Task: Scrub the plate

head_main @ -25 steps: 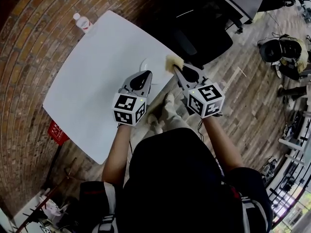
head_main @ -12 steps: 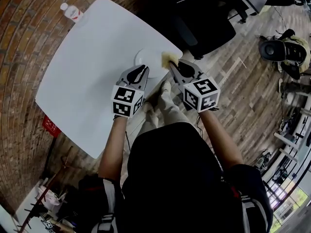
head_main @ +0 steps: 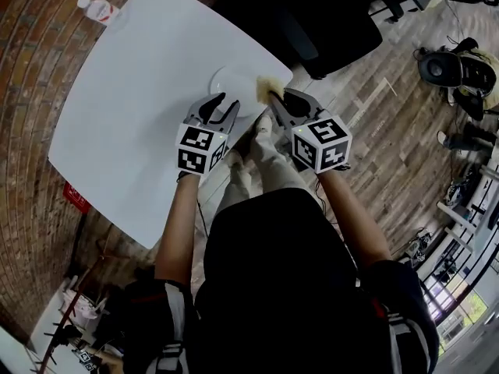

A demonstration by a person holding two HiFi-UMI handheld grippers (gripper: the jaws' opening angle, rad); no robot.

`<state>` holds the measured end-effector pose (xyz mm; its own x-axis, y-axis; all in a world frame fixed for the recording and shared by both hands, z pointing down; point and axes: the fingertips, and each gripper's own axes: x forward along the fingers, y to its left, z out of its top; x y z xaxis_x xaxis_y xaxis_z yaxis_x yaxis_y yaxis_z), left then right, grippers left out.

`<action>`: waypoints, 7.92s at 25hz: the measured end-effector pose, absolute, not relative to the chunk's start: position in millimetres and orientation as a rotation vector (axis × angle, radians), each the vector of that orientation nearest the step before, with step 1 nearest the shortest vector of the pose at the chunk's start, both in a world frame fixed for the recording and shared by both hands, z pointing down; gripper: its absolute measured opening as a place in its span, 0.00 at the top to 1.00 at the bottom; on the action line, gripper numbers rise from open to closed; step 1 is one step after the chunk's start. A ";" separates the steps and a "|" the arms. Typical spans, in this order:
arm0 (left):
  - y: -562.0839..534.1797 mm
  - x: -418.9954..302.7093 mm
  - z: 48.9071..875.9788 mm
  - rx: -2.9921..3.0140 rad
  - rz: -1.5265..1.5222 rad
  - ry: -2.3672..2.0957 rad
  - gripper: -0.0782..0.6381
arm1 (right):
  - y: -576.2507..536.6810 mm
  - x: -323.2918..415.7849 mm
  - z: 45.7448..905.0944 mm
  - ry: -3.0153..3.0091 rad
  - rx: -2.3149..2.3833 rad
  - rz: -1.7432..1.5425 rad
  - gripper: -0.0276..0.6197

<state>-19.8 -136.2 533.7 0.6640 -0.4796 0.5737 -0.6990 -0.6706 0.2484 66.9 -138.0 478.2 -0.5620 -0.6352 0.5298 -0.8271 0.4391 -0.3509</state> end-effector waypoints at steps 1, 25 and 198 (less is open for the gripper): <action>-136.5 -18.7 537.3 2.426 0.668 -0.910 0.70 | -137.7 67.4 481.0 -2.372 1.248 0.852 0.90; -144.1 -9.3 602.5 2.537 1.020 -0.819 0.43 | -141.8 70.2 530.7 -2.315 1.176 0.995 0.90; -137.0 -13.8 618.5 2.595 0.978 -0.763 0.42 | -156.6 -1.8 611.7 -2.038 0.826 1.005 0.90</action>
